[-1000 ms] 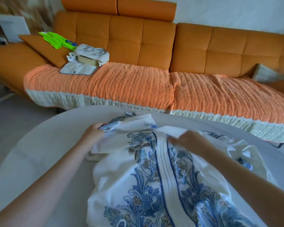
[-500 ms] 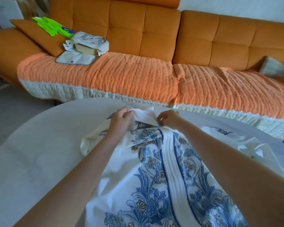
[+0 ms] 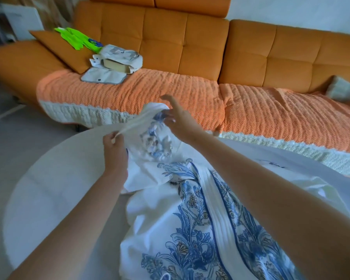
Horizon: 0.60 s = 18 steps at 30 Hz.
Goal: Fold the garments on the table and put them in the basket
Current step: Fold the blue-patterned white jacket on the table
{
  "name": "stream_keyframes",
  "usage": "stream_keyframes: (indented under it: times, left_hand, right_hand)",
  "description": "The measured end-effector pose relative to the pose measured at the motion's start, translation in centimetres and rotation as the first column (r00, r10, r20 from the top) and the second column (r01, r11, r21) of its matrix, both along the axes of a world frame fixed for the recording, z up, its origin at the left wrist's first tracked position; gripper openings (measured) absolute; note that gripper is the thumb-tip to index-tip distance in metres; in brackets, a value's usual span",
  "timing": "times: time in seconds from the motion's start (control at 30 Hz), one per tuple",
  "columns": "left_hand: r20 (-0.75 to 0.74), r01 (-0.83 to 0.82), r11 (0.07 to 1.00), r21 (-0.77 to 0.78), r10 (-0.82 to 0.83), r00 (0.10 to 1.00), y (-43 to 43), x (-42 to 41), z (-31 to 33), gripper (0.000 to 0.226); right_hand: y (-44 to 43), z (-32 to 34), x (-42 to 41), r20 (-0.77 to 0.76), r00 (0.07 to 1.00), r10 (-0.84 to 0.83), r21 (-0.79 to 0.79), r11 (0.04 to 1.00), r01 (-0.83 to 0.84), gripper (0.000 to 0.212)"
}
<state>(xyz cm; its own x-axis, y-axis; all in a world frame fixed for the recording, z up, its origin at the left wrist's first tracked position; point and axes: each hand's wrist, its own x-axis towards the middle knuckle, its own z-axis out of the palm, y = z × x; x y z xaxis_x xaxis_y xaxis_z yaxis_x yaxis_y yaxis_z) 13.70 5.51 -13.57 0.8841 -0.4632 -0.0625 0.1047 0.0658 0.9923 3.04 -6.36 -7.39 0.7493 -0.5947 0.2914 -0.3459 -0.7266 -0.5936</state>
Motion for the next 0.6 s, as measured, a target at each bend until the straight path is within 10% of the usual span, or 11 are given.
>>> stream_keyframes:
  times: [0.17, 0.27, 0.33, 0.47, 0.6]
  left_hand:
    - [0.139, 0.093, 0.924, 0.370, -0.154, 0.978, 2.1, 1.3, -2.7, 0.058]
    - [0.644, -0.163, 0.866, 0.473, -0.213, 0.735, 3.3, 0.0, -3.1, 0.049]
    - [0.751, -0.002, 0.926, 0.379, -0.306, 0.585, 3.9, -1.9, -2.5, 0.042]
    - [0.688, 0.207, 0.737, 0.643, -0.675, 0.267, 4.0, -5.6, -4.4, 0.053]
    - [0.693, 0.013, 0.719, 0.695, -0.673, 0.258, 3.3, -4.8, -6.5, 0.047]
  right_hand:
    - [-2.8, -3.6, -4.3, -0.301, 0.925, -0.233, 0.161, 0.943, 0.290, 0.053]
    - [-3.9, -5.9, -7.8, -0.558, 0.799, -0.224, 0.115, 0.933, 0.342, 0.047]
    - [-4.0, -7.2, -9.1, -0.639, 0.726, -0.254, 0.020, 0.938, 0.345, 0.044]
    - [-4.4, -8.3, -10.4, -0.424, 0.758, -0.496, -0.096, 0.857, 0.507, 0.025]
    - [-6.9, -6.7, -12.1, -0.053, 0.681, -0.730, -0.159, 0.680, 0.716, 0.005]
